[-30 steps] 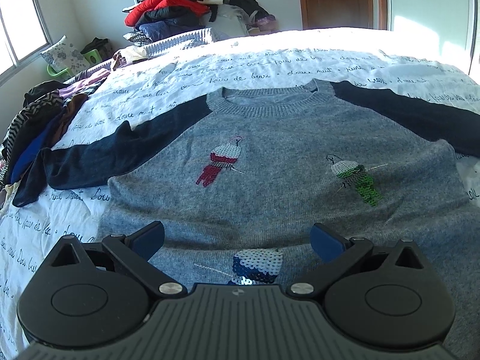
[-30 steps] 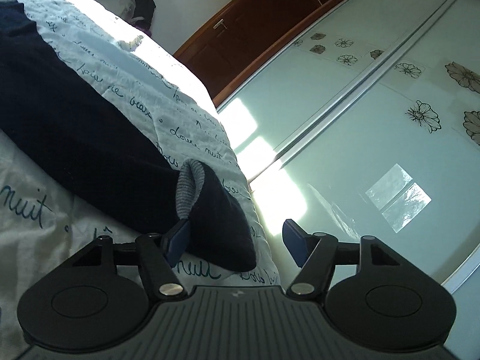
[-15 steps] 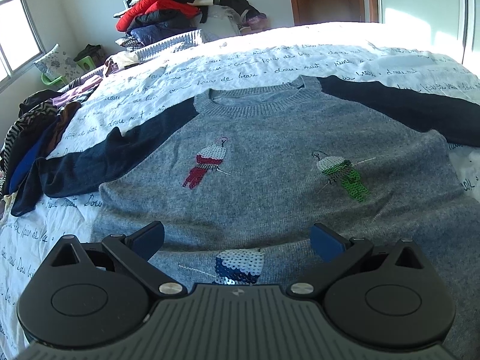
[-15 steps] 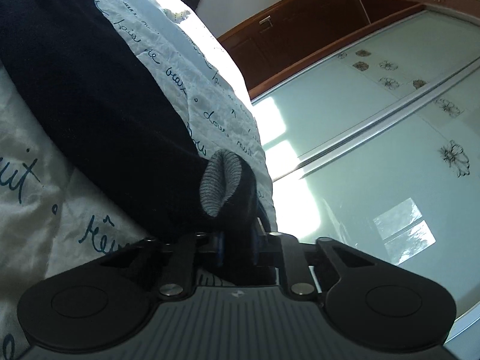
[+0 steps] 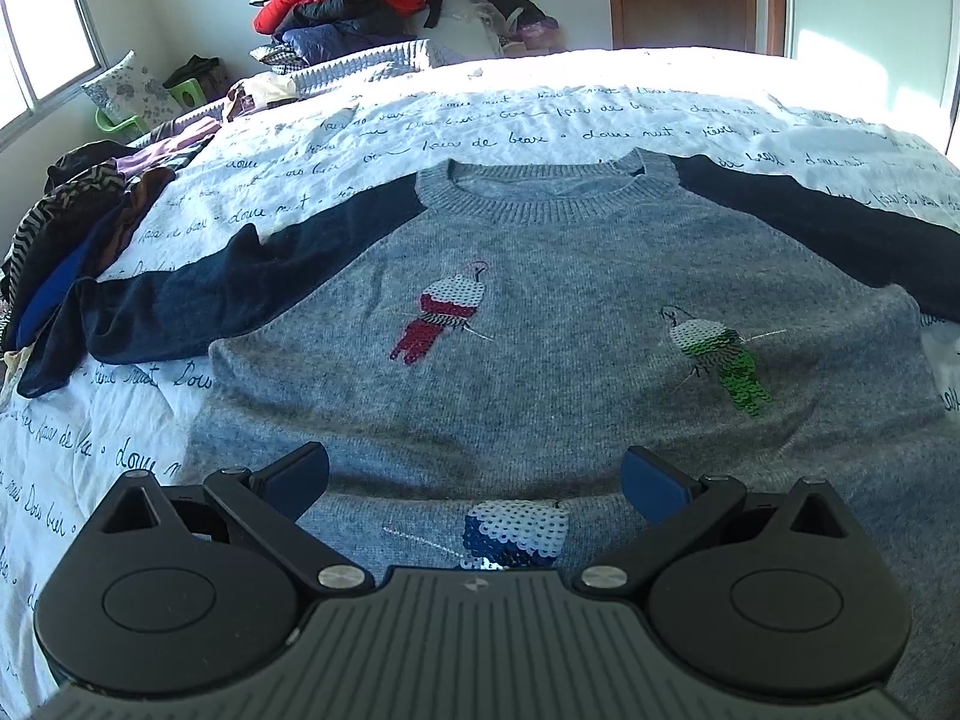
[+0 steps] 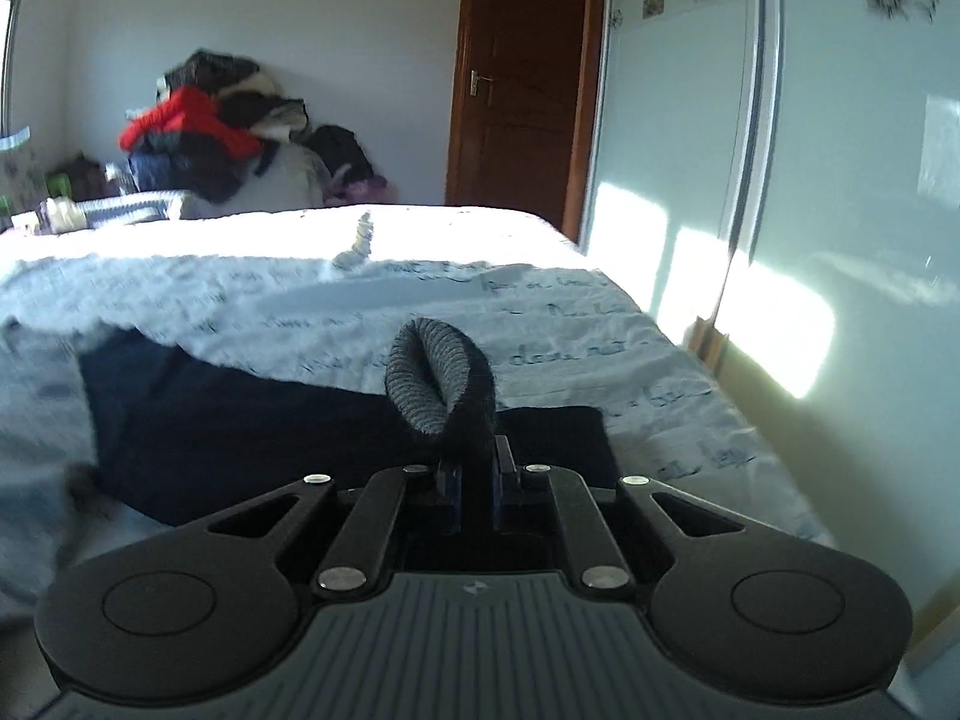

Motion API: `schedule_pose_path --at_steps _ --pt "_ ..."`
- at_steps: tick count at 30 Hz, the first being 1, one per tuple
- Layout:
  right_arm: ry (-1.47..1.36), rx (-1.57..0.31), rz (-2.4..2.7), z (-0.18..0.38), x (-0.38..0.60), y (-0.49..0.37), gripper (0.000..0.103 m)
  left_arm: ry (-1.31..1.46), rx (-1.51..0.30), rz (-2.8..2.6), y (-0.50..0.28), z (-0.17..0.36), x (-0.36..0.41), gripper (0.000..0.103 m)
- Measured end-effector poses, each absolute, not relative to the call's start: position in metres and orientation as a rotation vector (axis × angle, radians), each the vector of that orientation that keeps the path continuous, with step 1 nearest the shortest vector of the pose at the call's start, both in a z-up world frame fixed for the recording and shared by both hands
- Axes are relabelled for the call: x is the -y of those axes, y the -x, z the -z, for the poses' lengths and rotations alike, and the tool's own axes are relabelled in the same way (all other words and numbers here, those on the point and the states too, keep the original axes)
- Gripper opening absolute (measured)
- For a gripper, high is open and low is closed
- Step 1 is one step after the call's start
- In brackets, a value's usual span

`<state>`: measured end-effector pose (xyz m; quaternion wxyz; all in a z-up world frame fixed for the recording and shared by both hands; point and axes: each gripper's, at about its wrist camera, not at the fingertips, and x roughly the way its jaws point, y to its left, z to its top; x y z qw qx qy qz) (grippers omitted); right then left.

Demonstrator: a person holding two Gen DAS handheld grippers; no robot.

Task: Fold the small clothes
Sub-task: 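Lift the sleeve with the right gripper and carry it across the sweater body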

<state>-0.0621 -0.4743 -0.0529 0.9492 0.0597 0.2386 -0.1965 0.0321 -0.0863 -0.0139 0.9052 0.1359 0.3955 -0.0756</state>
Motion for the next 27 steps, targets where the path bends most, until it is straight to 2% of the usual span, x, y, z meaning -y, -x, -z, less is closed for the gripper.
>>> schedule_pose_path --at_steps 5,9,21,27 --pt "-0.49 -0.415 0.23 0.052 0.471 0.056 0.009 -0.263 -0.82 0.134 -0.037 0.014 0.079 0.103" --pt "-0.643 -0.39 0.097 0.051 0.451 0.041 0.009 -0.258 -0.818 0.104 -0.041 0.015 0.073 0.103" --pt "-0.777 -0.391 -0.148 0.04 0.383 -0.001 0.009 -0.245 -0.83 0.072 -0.046 0.021 0.059 0.103" --pt "-0.542 -0.453 -0.076 0.032 0.355 -0.01 0.009 -0.241 -0.825 0.072 -0.044 0.021 0.055 0.103"
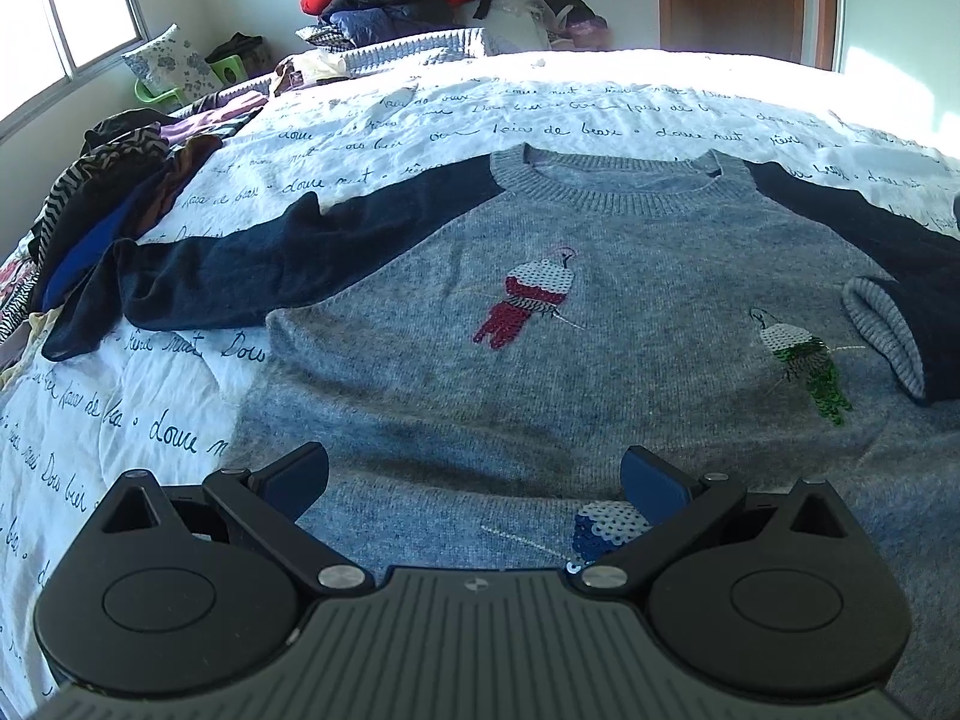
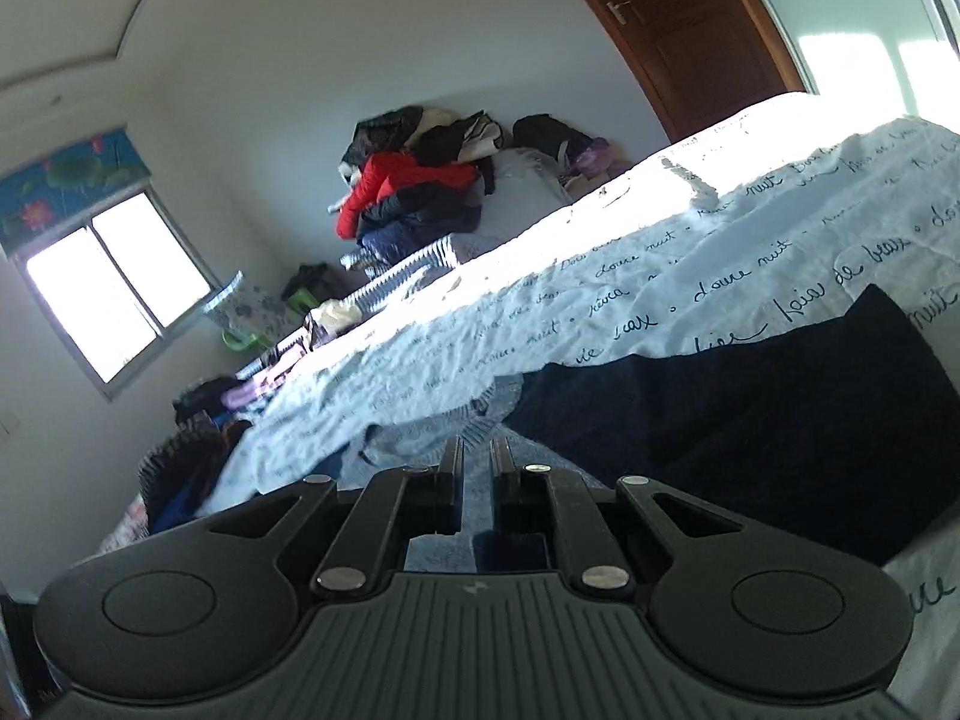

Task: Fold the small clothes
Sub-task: 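Lift the sleeve with the right gripper and carry it across the sweater body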

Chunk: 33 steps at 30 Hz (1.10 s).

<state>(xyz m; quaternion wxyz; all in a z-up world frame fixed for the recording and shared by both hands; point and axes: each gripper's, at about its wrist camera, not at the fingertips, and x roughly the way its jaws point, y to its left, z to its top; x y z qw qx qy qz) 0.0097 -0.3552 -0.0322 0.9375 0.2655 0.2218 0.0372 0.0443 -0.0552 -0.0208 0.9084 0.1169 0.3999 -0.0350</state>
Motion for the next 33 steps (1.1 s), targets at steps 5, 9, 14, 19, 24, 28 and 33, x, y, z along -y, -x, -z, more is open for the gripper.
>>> schedule_pose_path --at_steps 5,9,14,19,24,28,33 --pt "0.023 -0.522 0.083 0.03 0.302 0.002 0.032 -0.229 -0.832 0.077 -0.045 0.021 0.053 0.103" --pt "0.4 -0.459 0.074 0.045 0.264 0.028 0.086 -0.232 -0.829 0.083 -0.043 0.021 0.054 0.103" --pt "0.791 -0.466 0.089 0.079 0.229 0.043 0.085 -0.231 -0.832 0.084 -0.043 0.022 0.055 0.103" --pt "0.922 -0.497 0.078 0.108 0.22 0.029 0.076 -0.237 -0.832 0.088 -0.042 0.023 0.056 0.103" --pt "0.817 -0.481 0.077 0.105 0.221 0.011 0.038 -0.227 -0.837 0.081 -0.043 0.023 0.053 0.103" --pt "0.636 -0.513 0.049 0.094 0.229 -0.004 0.027 -0.218 -0.843 0.081 -0.044 0.023 0.051 0.103" --pt "0.482 -0.553 0.033 0.091 0.242 -0.016 0.009 -0.219 -0.836 0.08 -0.045 0.022 0.048 0.103"
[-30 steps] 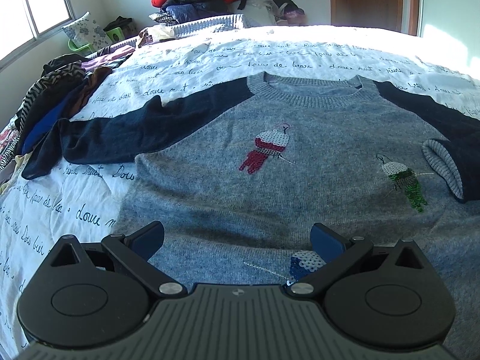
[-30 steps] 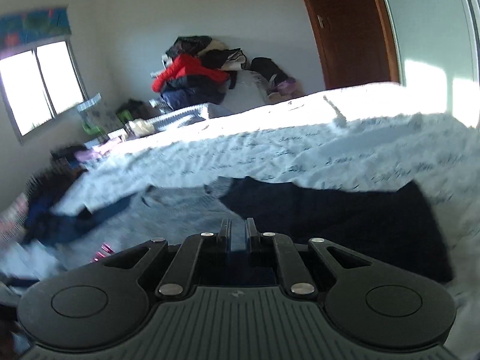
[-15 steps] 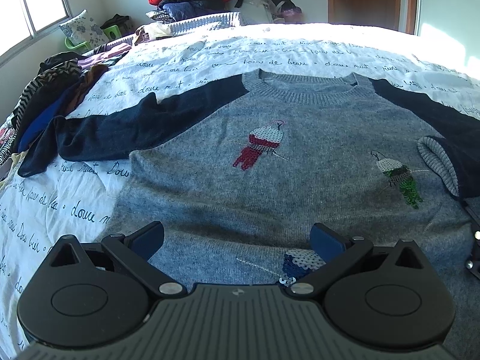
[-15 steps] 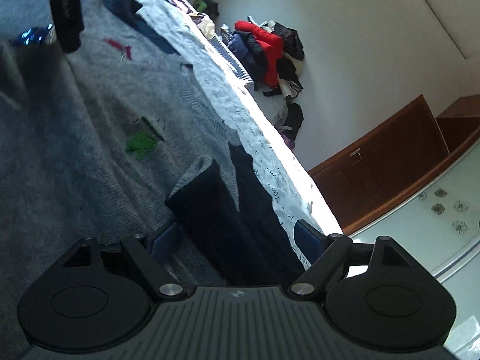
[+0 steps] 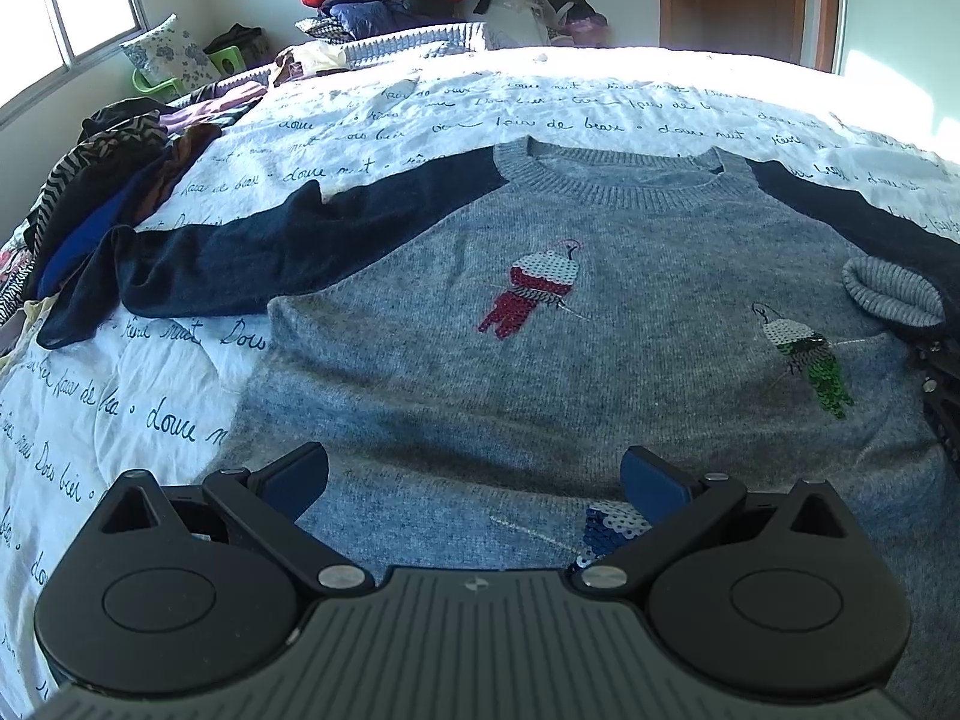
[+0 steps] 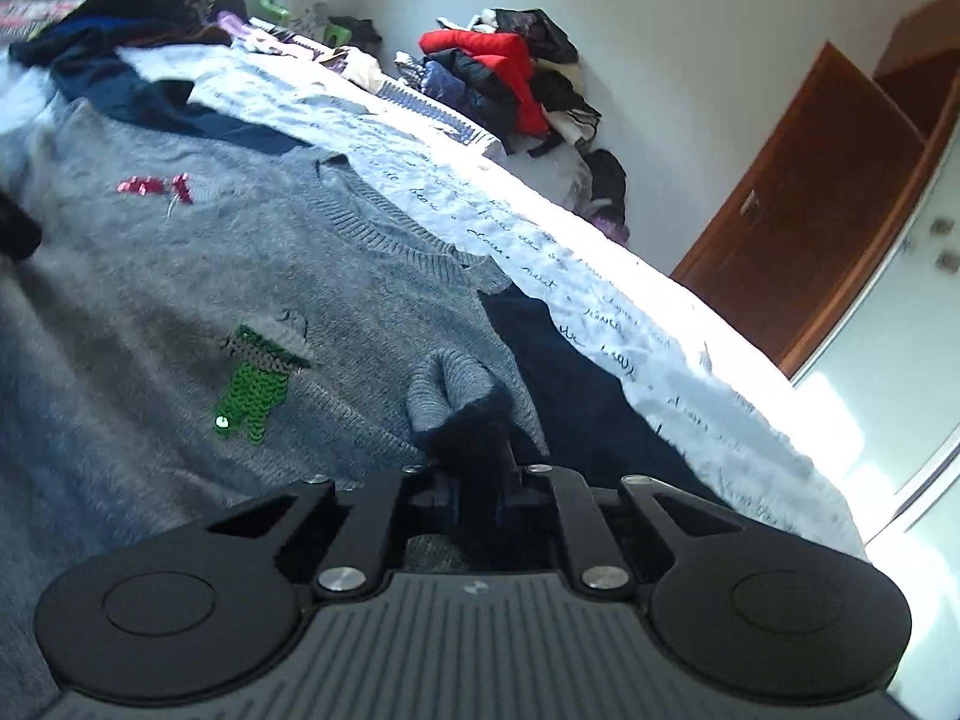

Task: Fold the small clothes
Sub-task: 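Lift the sleeve with the right gripper and carry it across the sweater body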

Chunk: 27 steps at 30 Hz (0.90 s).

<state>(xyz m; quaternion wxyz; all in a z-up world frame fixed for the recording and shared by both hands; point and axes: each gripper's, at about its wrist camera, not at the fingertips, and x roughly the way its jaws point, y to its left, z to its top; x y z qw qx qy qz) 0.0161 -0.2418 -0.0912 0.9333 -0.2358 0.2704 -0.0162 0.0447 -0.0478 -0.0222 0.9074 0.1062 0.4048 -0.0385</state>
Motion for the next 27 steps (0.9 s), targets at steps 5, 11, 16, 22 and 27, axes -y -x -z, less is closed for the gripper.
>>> schedule_pose_path --at_steps 5,11,16,22,27 --pt "0.221 -0.493 -0.007 0.061 0.26 -0.004 0.009 -0.195 -0.849 0.063 -0.051 0.024 0.041 0.103" --pt "-0.138 -0.496 -0.1 0.042 0.283 -0.007 0.009 -0.199 -0.842 0.056 -0.052 0.024 0.036 0.103" --pt "-0.371 -0.448 -0.169 0.016 0.294 -0.012 0.009 -0.19 -0.839 0.045 -0.056 0.023 0.029 0.103" --pt "-0.542 -0.406 -0.248 -0.007 0.284 -0.033 0.009 -0.169 -0.84 0.037 -0.058 0.021 0.02 0.103" --pt "-0.584 -0.434 -0.281 -0.002 0.261 -0.05 0.009 -0.167 -0.837 0.029 -0.057 0.02 0.012 0.103"
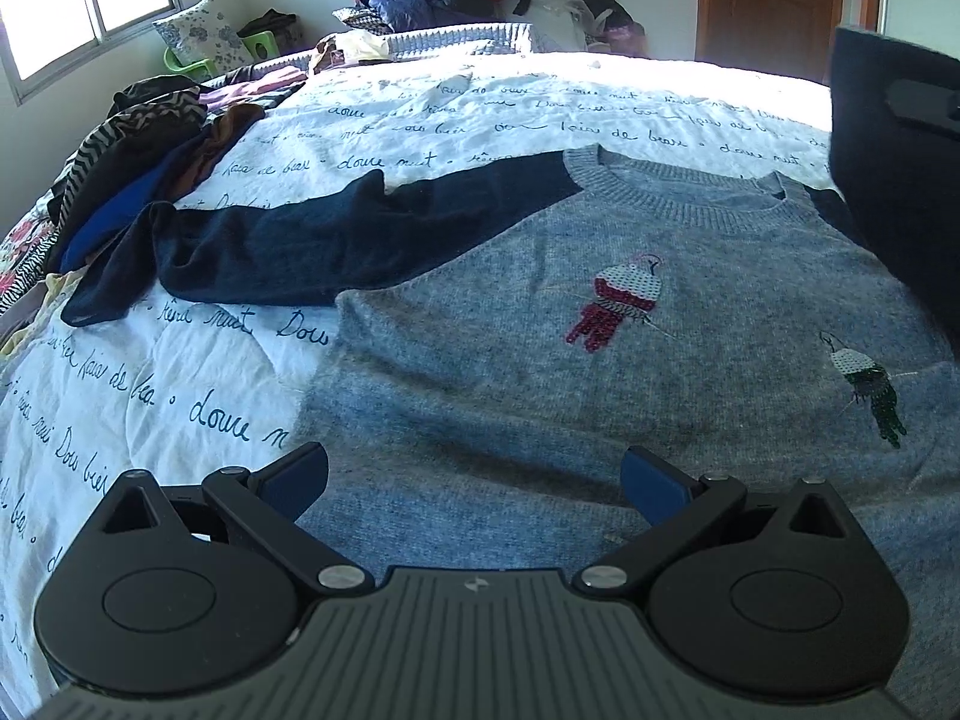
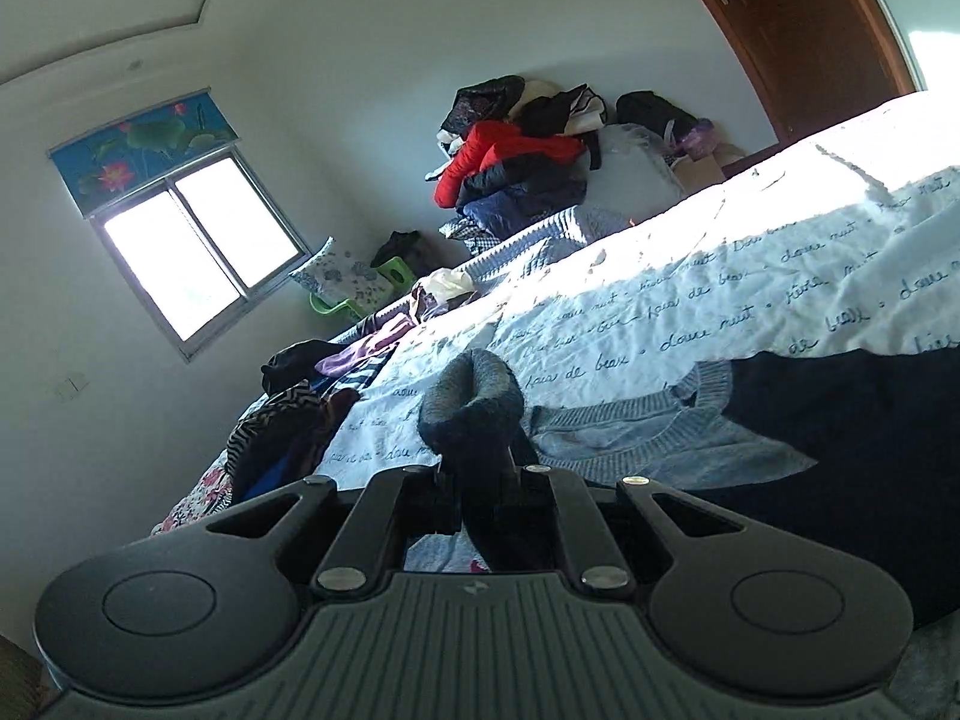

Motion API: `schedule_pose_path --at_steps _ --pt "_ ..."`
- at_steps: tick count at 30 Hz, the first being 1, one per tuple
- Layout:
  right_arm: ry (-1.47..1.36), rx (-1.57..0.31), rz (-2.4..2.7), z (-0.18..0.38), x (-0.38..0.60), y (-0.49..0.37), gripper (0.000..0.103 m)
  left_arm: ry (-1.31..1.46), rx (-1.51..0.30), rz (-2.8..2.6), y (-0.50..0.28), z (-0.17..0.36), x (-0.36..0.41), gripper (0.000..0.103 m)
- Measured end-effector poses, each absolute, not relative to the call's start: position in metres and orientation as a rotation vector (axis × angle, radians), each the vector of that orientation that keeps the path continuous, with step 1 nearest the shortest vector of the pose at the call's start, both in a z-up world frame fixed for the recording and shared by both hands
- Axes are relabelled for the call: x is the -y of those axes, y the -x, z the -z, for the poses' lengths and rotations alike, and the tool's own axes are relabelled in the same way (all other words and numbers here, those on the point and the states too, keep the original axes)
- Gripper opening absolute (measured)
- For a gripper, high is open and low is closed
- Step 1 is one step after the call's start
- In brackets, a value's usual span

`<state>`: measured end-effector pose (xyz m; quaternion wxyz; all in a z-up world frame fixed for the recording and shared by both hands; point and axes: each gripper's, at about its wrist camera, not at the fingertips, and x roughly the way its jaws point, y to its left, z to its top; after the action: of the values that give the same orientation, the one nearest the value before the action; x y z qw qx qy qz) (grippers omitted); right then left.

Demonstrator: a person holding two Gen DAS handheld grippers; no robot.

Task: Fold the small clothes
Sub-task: 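Lift the sleeve with the right gripper and carry it across the sweater body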

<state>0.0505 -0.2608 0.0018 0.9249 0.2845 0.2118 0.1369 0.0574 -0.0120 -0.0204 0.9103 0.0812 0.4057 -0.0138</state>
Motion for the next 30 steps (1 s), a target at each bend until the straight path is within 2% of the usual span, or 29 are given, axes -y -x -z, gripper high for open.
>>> schedule_pose_path --at_steps 22,30 --pt "-0.484 -0.588 -0.34 0.013 0.177 -0.124 0.009 -0.118 -0.841 -0.018 -0.06 0.02 -0.016 0.103" --pt "-0.368 -0.591 -0.362 -0.016 0.172 -0.14 0.009 -0.108 -0.847 -0.028 -0.062 0.021 -0.021 0.103"
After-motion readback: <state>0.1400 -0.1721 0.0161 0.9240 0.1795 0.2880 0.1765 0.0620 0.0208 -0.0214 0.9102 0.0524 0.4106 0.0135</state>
